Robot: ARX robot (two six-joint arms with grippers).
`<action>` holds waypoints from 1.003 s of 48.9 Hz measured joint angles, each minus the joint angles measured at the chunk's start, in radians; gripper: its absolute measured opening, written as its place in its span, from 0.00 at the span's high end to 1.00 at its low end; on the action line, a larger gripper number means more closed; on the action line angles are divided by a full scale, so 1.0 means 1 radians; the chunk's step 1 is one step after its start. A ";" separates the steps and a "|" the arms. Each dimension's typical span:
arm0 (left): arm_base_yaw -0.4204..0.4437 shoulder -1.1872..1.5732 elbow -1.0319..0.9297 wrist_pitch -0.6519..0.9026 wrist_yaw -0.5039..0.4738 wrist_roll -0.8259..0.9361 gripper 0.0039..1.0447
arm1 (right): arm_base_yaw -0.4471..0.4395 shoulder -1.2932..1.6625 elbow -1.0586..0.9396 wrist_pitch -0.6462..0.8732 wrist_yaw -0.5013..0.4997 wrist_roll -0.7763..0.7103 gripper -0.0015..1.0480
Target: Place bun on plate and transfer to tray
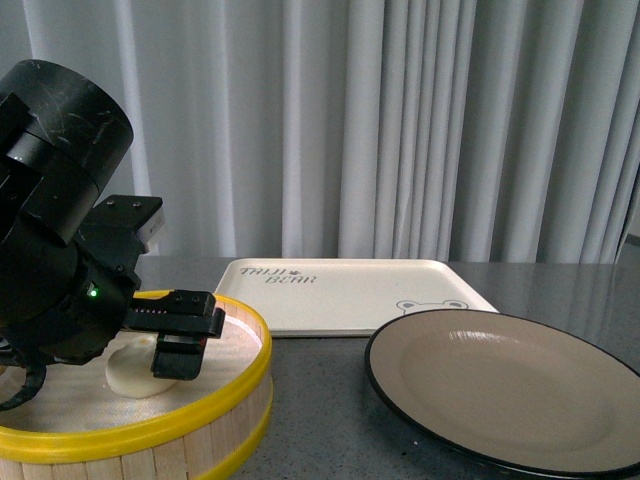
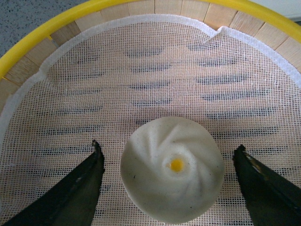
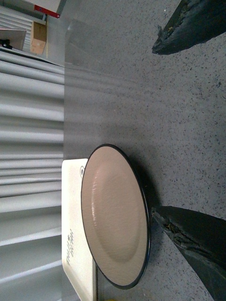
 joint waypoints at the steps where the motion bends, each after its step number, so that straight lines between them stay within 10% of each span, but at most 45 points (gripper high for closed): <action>1: -0.002 0.001 0.000 -0.001 0.002 0.000 0.26 | 0.000 0.000 0.000 0.000 0.000 0.000 0.08; 25: -0.030 -0.064 0.051 0.082 0.089 -0.031 0.96 | 0.000 0.000 0.000 0.000 0.000 0.000 0.08; 49: -0.258 0.105 0.240 0.233 0.356 0.146 0.96 | 0.000 0.000 0.000 0.000 0.000 0.000 0.08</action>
